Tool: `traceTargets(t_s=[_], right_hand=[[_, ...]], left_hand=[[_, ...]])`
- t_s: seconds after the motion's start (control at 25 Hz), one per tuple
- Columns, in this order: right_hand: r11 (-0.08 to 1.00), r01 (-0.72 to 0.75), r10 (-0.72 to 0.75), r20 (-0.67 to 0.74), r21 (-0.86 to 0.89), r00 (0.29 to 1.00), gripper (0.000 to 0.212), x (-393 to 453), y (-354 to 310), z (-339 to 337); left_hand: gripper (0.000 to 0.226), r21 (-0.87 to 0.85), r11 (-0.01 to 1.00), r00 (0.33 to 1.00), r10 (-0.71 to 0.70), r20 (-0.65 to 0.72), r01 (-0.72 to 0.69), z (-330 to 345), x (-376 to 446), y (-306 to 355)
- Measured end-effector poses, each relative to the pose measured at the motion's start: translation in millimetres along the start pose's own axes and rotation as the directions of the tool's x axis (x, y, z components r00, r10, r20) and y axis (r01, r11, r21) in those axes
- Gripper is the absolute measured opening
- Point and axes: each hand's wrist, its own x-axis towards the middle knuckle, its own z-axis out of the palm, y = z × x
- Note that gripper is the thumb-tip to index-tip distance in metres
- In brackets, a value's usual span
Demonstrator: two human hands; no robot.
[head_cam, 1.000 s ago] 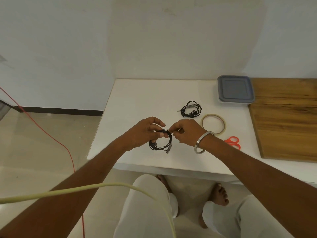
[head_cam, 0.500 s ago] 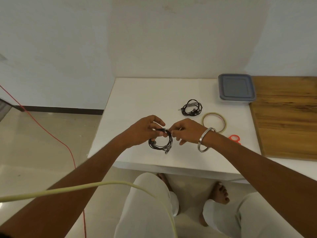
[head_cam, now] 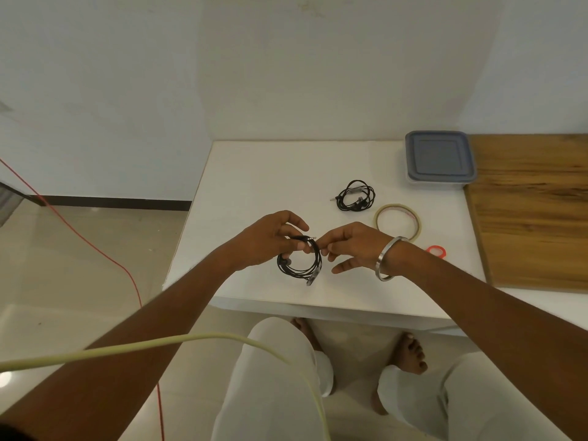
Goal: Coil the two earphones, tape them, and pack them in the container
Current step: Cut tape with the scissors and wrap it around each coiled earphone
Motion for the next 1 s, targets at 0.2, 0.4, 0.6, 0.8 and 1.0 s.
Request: traceTargets(t_s=[0.2, 0.4, 0.6, 0.8, 1.0], right_hand=[[0.999, 0.030, -0.030, 0.005, 0.017, 1.000, 0.014, 2.2, 8.7, -3.6], [0.999, 0.040, -0.040, -0.014, 0.006, 0.999, 0.010, 3.3, 9.5, -4.4], [0.999, 0.043, -0.045, -0.086, -0.018, 0.995, 0.013, 4.6, 10.9, 1.1], [0.998, 0.053, -0.055, -0.152, -0.022, 0.987, 0.010, 4.7, 11.8, 5.7], [0.996, 0.090, -0.093, -0.211, -0.023, 0.973, 0.011, 3.7, 13.1, 10.8]], left_hand=[[0.027, 0.023, 1.000, 1.000, -0.002, 0.001, 0.002, 1.8, 0.5, 3.4], [0.028, 0.018, 1.000, 1.000, 0.003, 0.001, -0.003, 4.6, -0.4, 3.2], [0.027, 0.019, 1.000, 1.000, 0.013, -0.017, -0.012, 7.6, 0.2, 1.6], [0.028, 0.025, 1.000, 0.999, 0.005, -0.051, -0.004, 10.5, 2.2, -0.7], [0.028, 0.044, 0.999, 0.997, 0.000, -0.077, 0.003, 14.2, 4.0, -2.5]])
